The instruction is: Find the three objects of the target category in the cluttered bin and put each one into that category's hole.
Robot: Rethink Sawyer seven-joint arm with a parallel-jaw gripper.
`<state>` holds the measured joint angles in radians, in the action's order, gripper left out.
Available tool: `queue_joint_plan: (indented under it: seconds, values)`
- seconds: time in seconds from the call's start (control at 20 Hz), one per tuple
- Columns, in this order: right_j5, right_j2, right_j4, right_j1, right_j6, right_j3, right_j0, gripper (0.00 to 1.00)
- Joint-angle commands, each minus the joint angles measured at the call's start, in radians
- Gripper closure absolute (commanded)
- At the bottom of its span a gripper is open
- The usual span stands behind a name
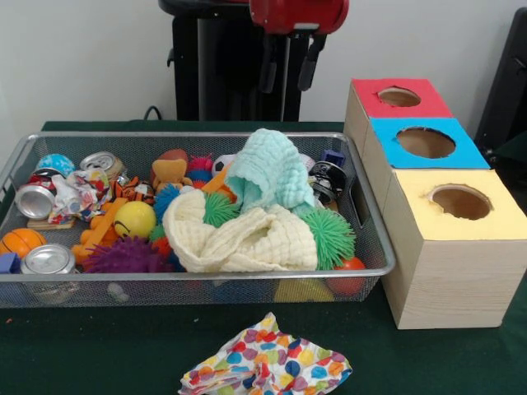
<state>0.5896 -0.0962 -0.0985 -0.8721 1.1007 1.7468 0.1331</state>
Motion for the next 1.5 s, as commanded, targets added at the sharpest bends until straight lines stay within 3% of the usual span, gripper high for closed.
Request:
queue_joint_plan:
  seconds: [0.05,0.5,1.5]
  values:
    - [-0.029,0.218,-0.059,0.055,-0.087,-0.002,0.102,0.00]
    - [-0.075,0.308,-0.066,0.050,-0.057,0.049,0.166,0.00]
    - [-0.125,0.348,-0.178,0.094,0.017,0.041,0.199,0.00]
